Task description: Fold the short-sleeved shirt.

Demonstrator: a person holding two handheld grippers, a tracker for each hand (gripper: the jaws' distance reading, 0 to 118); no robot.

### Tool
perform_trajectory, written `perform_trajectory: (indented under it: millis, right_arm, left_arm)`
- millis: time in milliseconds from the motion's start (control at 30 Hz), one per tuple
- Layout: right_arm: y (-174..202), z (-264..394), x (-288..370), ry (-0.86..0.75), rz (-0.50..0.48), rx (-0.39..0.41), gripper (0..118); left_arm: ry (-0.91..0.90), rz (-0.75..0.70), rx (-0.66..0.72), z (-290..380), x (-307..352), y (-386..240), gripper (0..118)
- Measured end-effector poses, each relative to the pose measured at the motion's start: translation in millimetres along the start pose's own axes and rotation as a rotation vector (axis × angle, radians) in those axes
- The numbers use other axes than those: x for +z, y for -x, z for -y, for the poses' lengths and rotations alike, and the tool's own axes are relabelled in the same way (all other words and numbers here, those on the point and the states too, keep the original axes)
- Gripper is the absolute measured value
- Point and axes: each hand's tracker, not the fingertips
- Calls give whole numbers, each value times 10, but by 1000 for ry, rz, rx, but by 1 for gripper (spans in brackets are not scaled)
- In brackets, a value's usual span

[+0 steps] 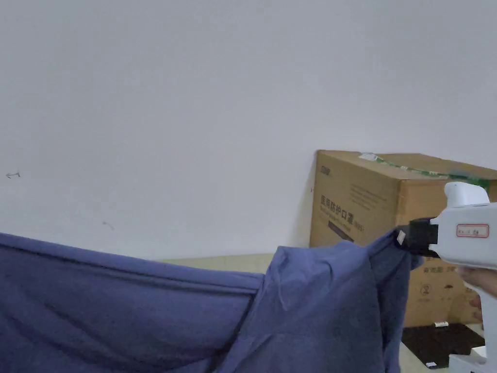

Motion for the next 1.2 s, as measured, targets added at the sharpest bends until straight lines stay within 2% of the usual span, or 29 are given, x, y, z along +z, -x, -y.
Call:
perform_trajectory:
  millis: [300, 467, 633, 933, 1200]
  right_arm:
    - [229, -871, -448, -94, 40, 56, 0]
    - [276, -1095, -930, -89, 46, 0, 0]
    - [420, -1248, -1577, -59, 91, 1, 0]
    - [737, -2117, -2160, -184, 151, 91, 0]
    - [1041, -2794, -2227, -345, 218, 212, 0]
  left_arm:
    - [-62, -55, -37, -627, -448, 43, 4]
    - [-47, -84, 3, -779, -1036, 161, 4]
    - [4, -134, -22, -846, -1770, 182, 4]
    - [-5, -165, -2, -1222, -2701, 343, 4]
    - [-96, -176, 67, -1479, -3273, 370, 4]
